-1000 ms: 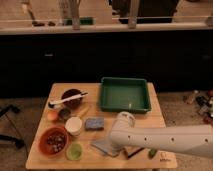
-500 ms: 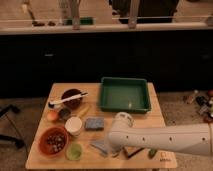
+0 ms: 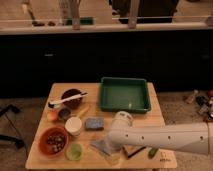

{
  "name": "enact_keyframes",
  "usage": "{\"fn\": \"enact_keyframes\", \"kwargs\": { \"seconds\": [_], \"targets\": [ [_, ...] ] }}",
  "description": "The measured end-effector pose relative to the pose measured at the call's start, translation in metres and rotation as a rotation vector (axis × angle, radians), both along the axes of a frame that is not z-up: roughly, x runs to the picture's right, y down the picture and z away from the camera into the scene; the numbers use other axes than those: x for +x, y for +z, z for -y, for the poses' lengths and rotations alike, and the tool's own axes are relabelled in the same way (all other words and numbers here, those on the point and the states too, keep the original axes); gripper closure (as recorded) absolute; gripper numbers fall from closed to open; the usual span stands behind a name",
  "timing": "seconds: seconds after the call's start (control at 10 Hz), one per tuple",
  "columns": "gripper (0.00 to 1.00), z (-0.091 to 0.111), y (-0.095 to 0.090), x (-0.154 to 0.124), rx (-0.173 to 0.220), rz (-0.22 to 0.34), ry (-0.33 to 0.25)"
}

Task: Place towel in tray

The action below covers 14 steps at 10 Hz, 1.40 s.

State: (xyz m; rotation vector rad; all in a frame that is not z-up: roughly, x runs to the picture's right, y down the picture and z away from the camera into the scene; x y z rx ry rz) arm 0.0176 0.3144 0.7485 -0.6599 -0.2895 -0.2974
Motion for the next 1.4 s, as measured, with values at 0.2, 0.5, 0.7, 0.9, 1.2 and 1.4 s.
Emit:
{"fn": "enact_keyframes", "kwargs": {
  "seconds": [0.2, 0.5, 0.7, 0.9, 1.2, 1.4],
  "targets": [
    [0.20, -0.001, 0.004, 0.000, -0.010, -0.017, 0.002],
    [0.20, -0.002, 0.010, 0.003, -0.021, -0.049, 0.007],
    [0.20, -0.003, 0.015, 0.003, -0.028, -0.063, 0.007],
    [0.21, -0.005, 0.021, 0.004, -0.038, -0.079, 0.003],
    [0.50, -0.006, 0.026, 0.007, -0.044, -0.089, -0.005],
    [0.68, -0.006, 0.027, 0.007, -0.043, -0.085, -0.006]
  ]
}}
